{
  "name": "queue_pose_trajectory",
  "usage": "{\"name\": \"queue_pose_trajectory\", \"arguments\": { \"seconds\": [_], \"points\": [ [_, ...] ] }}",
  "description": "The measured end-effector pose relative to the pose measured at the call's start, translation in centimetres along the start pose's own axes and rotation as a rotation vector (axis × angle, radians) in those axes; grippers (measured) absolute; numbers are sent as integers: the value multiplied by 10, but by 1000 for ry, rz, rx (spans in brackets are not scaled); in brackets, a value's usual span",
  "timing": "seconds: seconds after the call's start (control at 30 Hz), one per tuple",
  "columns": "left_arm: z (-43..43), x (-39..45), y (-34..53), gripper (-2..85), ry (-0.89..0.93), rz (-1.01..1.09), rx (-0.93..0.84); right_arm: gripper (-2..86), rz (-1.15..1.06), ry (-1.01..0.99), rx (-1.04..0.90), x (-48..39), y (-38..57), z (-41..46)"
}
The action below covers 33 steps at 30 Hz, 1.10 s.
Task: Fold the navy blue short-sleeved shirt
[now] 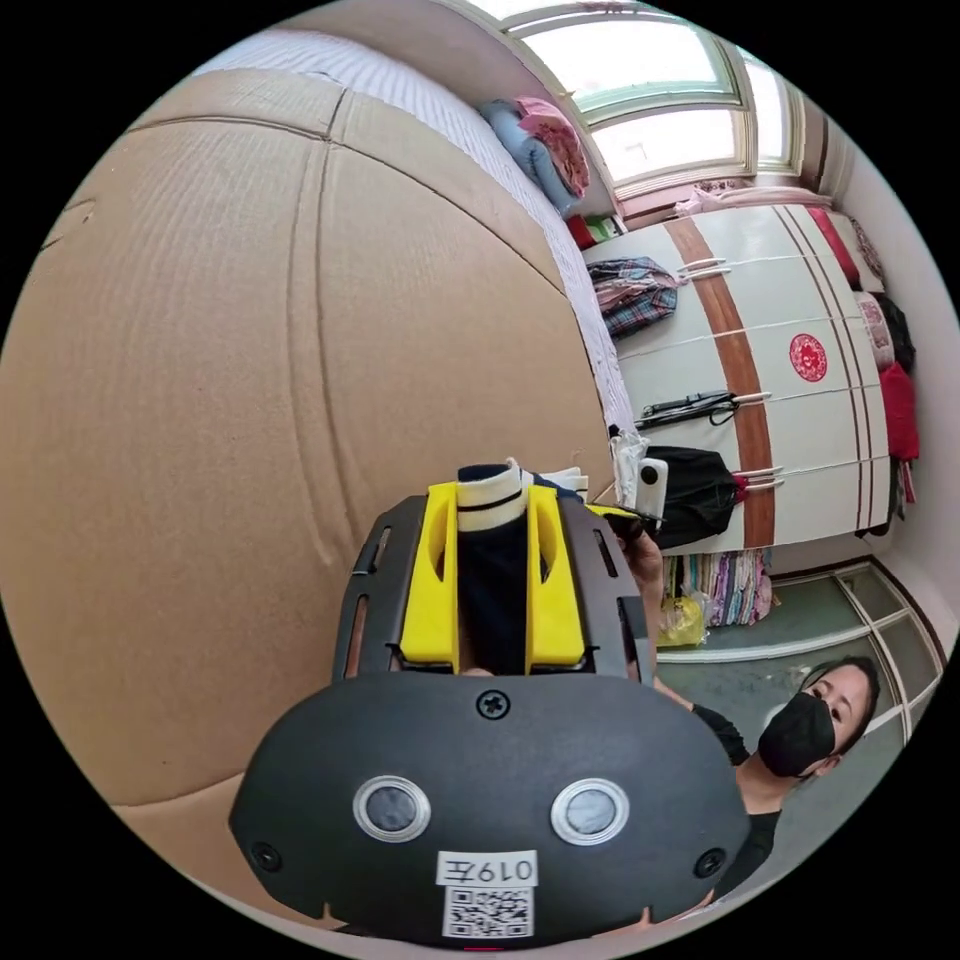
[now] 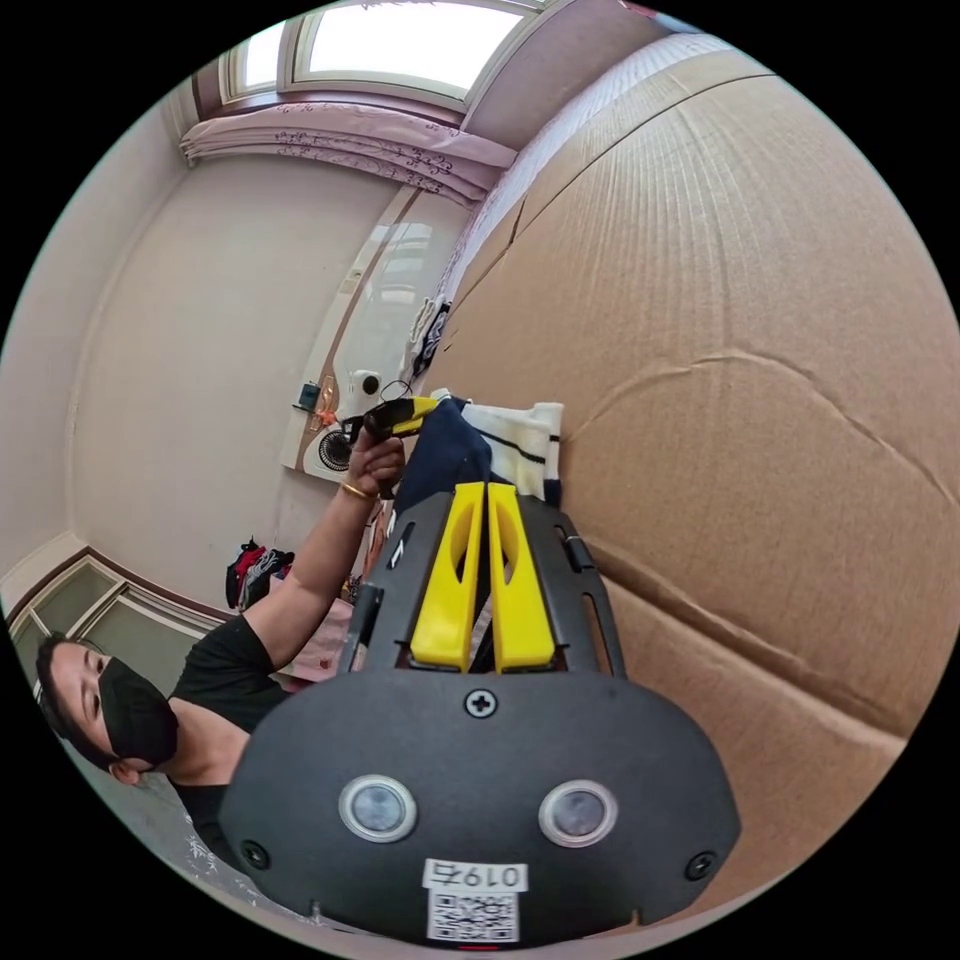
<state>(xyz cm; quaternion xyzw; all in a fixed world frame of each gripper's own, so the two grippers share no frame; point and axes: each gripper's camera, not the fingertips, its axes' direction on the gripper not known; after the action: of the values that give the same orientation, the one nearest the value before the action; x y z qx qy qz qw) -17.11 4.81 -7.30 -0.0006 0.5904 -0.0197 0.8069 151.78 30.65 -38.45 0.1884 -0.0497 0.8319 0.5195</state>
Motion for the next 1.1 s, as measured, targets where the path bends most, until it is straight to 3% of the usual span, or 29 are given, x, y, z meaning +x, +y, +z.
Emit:
{"name": "queue_pose_trajectory", "arguments": {
  "seconds": [0.23,0.57,0.67,0.9,1.1],
  "points": [
    [-6,-17,10,35,43,36,48,-5,-32,22,14,17,6,-22],
    [-22,-28,9,26,-51,39,78,-5,-76,69,84,68,22,-36],
    [-20,-38,9,31,-42,3,74,-2,-70,72,83,91,33,-40],
    [-40,-72,44,88,214,-57,197,30,-76,13,89,152,67,-57],
    [-40,-60,77,121,170,-26,102,64,-82,75,38,201,107,-67]
  ]
}}
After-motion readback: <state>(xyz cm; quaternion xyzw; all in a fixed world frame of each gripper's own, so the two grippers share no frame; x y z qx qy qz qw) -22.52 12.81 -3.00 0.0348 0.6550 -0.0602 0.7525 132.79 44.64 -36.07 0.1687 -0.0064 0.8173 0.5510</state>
